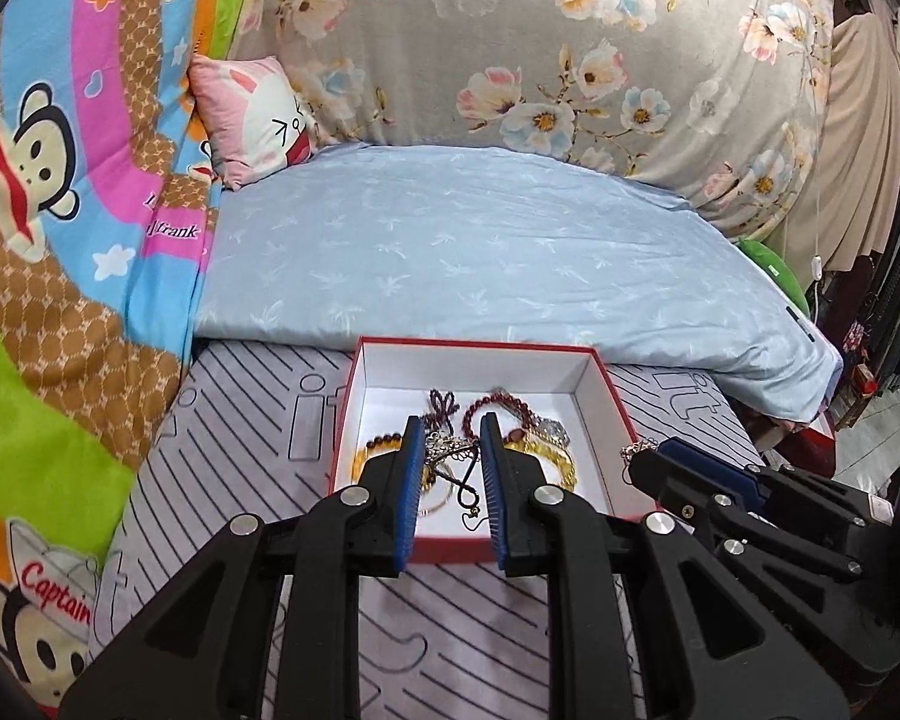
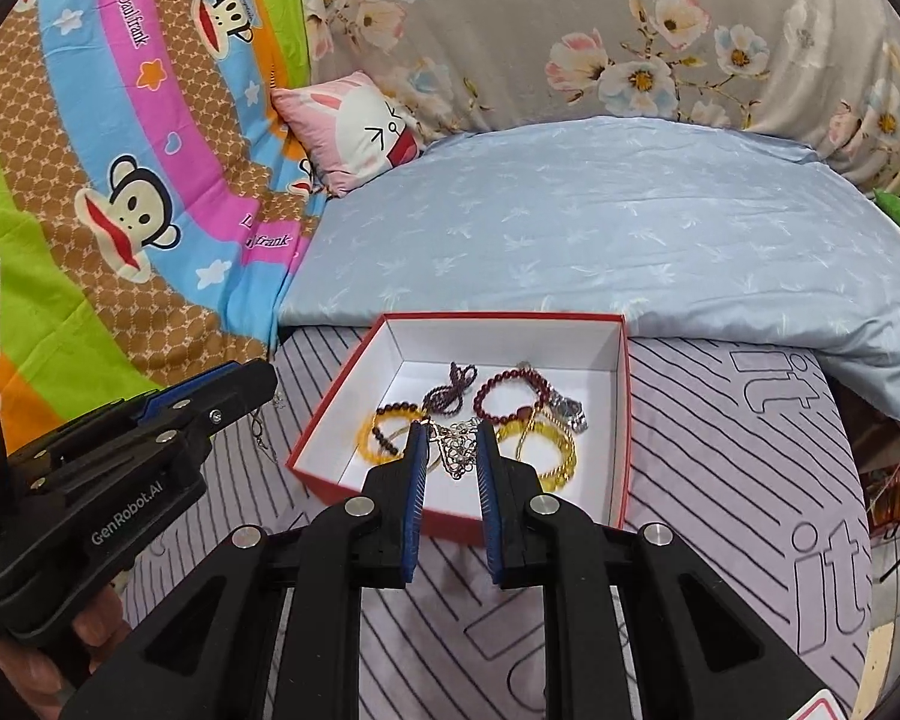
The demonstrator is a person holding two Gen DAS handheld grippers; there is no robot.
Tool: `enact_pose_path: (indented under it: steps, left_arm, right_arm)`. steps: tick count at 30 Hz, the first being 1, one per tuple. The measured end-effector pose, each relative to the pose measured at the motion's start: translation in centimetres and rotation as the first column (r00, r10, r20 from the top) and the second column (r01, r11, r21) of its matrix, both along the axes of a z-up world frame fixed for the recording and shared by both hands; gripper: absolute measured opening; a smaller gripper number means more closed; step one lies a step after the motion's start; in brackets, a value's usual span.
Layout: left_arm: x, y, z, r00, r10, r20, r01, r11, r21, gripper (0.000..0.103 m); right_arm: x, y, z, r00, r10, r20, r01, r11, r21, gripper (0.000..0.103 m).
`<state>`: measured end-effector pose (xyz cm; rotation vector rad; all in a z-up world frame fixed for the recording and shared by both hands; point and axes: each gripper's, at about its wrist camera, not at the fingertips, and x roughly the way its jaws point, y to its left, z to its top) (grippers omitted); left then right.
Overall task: Organize jewelry
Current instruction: 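Carry both silver pieces over the red box, then open both tools to release the silver pieces into the box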
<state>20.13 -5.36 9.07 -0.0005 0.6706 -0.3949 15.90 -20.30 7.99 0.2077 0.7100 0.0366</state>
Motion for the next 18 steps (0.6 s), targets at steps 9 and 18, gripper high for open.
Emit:
enact_pose_path:
  steps: [9,18]
  left_arm:
    - [4.4,-2.3,-2.5,0.999,0.001,-0.041,0.001,0.999,0.045,0.018]
    - [6.5,-3.7,-4.4,0.998,-0.004,-0.067,0.008,0.998,0.069,0.018]
  right_arm:
    - [4.4,-0.7,-1.3,0.999,-0.027,-0.026,0.026,0.999,-0.022,0.016]
    - [6.6,-1.5,-3.5,0.997,-0.041,-0.067,0.039,0.999,-0.033,0.016]
